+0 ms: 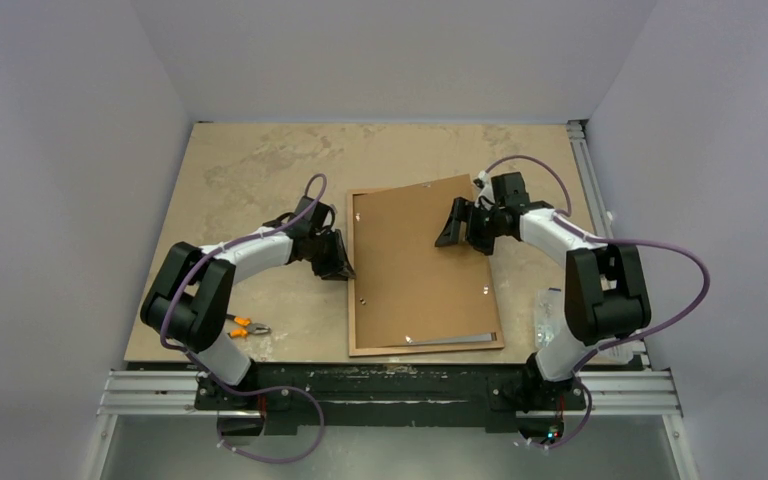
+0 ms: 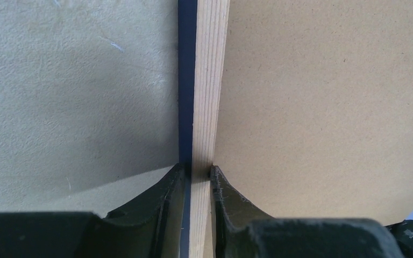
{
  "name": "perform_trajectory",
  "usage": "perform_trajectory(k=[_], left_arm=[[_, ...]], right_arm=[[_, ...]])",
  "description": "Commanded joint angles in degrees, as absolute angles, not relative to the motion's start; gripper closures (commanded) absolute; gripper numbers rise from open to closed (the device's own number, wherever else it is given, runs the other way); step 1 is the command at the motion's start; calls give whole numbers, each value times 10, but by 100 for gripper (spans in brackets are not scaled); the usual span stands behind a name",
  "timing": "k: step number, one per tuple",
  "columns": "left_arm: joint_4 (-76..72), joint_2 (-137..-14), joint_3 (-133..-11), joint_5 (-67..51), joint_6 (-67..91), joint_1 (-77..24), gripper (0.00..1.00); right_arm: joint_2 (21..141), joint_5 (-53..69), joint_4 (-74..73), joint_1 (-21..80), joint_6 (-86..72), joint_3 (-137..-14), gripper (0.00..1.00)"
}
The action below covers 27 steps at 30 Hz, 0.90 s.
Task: Put the photo into the frame
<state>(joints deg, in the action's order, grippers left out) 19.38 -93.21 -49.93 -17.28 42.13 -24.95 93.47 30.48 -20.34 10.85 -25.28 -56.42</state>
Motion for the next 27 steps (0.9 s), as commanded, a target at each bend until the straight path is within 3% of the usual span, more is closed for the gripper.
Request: perform_trajectory(k=[1,27], left_arm=[[195,-939,-506,-146,399,-248,79],[207,-930,-498,-136,392,-247,79]], right_arm=[[934,261,-243,134,-238,-592,26],[902,71,-330,153,-210,-636,19]])
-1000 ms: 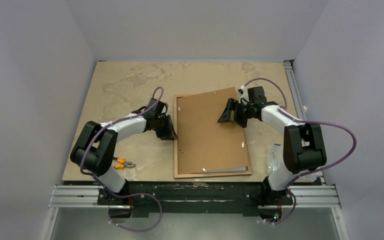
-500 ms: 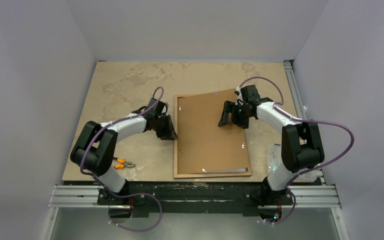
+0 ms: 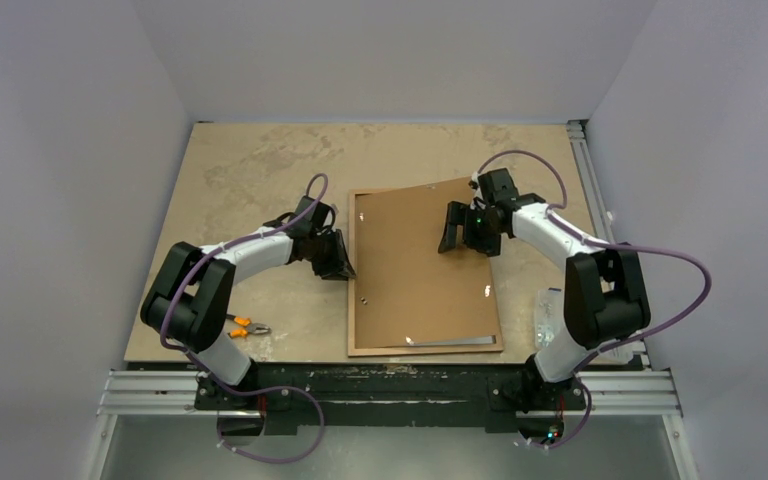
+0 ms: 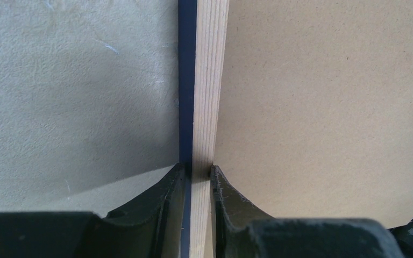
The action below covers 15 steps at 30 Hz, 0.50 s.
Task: Put the photo into the frame
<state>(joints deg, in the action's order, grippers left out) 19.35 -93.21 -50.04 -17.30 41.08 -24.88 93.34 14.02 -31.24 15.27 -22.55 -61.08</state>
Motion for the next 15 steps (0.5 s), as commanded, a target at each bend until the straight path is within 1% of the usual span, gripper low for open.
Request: perform_trajectory(k=[1,4,6,15], left_arm=[[207,-930,-499,-137,392,-248,78],[209,-930,-501,-138,390,-248,78],[207,-930,-499,-138,392,-248,78],[204,-935,-498,-144,392,-248,78]], right_arm=[[899,53,-333,153,-214,-637,19],[892,32,-335,153,-215,-641,18],[893,41,-333,154,-214,-642,18],[914,149,-288,166,-214,-619,15]])
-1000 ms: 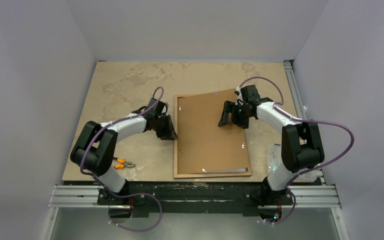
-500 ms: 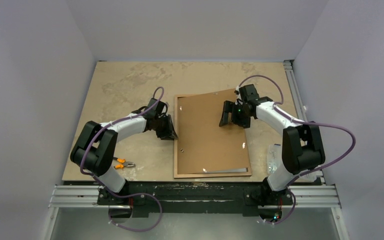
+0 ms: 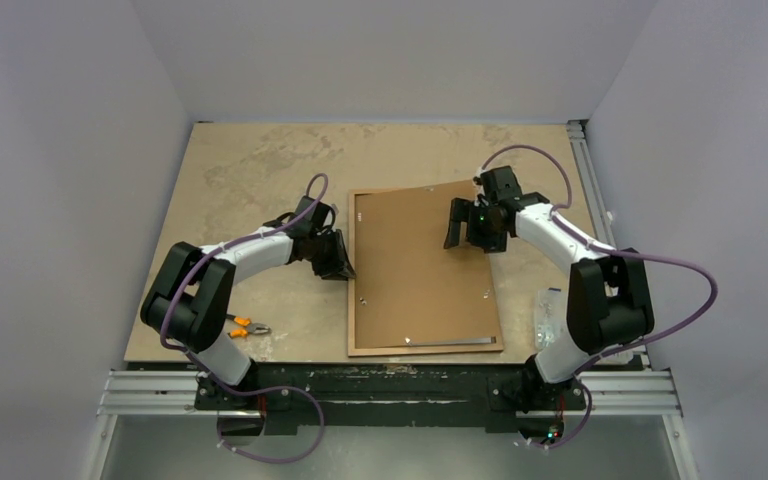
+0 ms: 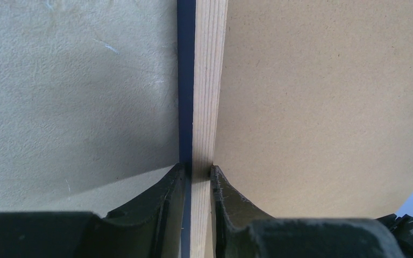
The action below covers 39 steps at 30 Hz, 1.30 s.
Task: Put the photo into the frame
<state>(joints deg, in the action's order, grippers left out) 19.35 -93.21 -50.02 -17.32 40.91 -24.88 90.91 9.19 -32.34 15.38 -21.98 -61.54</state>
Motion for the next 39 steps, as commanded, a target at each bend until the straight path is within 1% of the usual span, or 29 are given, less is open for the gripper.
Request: perform_trajectory(k=[1,6,10,12,14,15,17,20,21,24,25,28,31,34,37,39], left_arm=[[204,-936,-499,-144,392,-249,78],[208,-934,-500,-143,390,-248,77],[217,-934,-501,-134,389,-248,72],[222,-932,-502,-127,388,-248,62],[221,-930,-500,-126,388,-248,49],[221,-928,-500,-126,390,-248,42],[221,-927,-501,-126,390,-248,33],[223,-926,-503,-127,391,-248,26],[223,-924,-502,-129,391,-248,25],[217,-923,-496,-135,394,-248,25],[216,-923,-495,-137,394,-248,25],[214,-923,-487,-142,395,-249,25],[206,-916,-471,-151,402,-248,25],[193,-920,-456,-170,407,-249,26],[159,-925,-441,-196,420,-249,28],[139,-931,-442,-215,428,-249,31]], right_arm=[[915,147,-289,173,-211,-621,15],[917,53,-333,203,-203,-648,14],[919,-29,-371,212,-199,-671,12],[925,-78,-386,218,-199,-679,12],[927,-117,-396,226,-200,-684,11],[928,-128,-398,228,-200,-685,11],[928,-129,-397,230,-198,-682,11],[926,-102,-384,231,-200,-671,10],[924,-78,-378,230,-208,-666,10],[925,-67,-368,220,-219,-653,9],[927,-50,-364,207,-221,-648,9],[930,51,-332,146,-223,-613,9],[929,92,-304,101,-223,-572,8],[948,104,-297,91,-216,-553,8],[963,148,-270,90,-216,-531,8],[969,166,-254,90,-224,-520,10]])
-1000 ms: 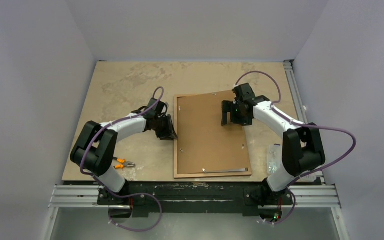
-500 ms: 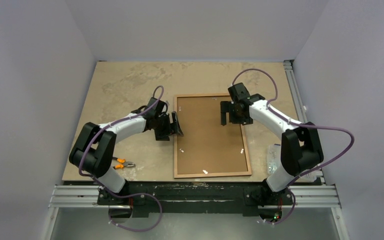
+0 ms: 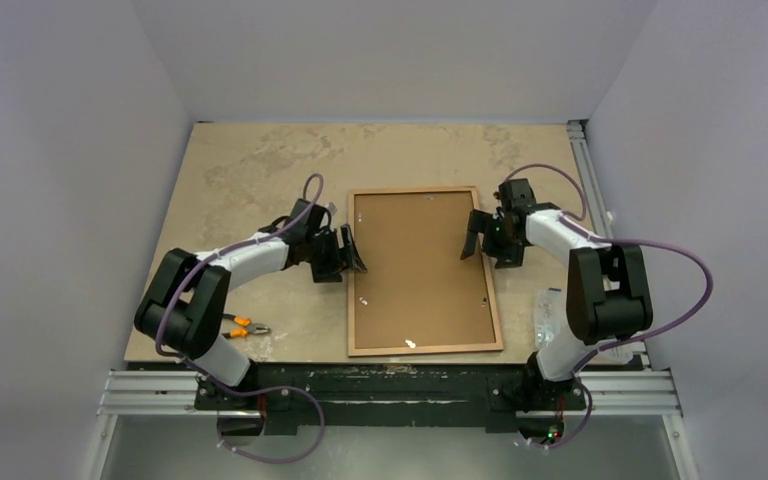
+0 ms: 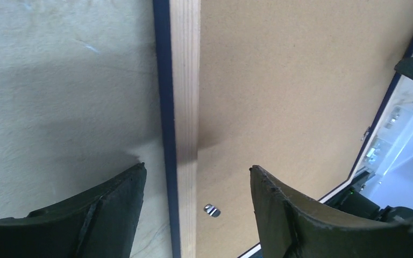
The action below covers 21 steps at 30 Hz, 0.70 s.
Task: Put the photo into the frame
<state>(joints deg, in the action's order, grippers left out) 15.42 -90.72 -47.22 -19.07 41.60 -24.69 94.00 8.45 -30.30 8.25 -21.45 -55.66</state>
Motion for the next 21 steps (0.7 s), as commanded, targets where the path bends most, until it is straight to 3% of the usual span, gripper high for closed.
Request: perform_trajectory(k=[1,9,14,21], left_arm=[[131,-936,-448,-227,431,-249,31],[144,-983,-549,-242,446,-246,34],[206,-1004,-609,-203,417,-241,30],[264,-929,-536,-130,389,-240,22]], right_arm=[[970,180,-244,91,-229,-515,11],[979,219,-222,130,-263,-531,16],[996,200,-228,158,-269,-557,15],[917,85,-291,182,-241,-561,9]])
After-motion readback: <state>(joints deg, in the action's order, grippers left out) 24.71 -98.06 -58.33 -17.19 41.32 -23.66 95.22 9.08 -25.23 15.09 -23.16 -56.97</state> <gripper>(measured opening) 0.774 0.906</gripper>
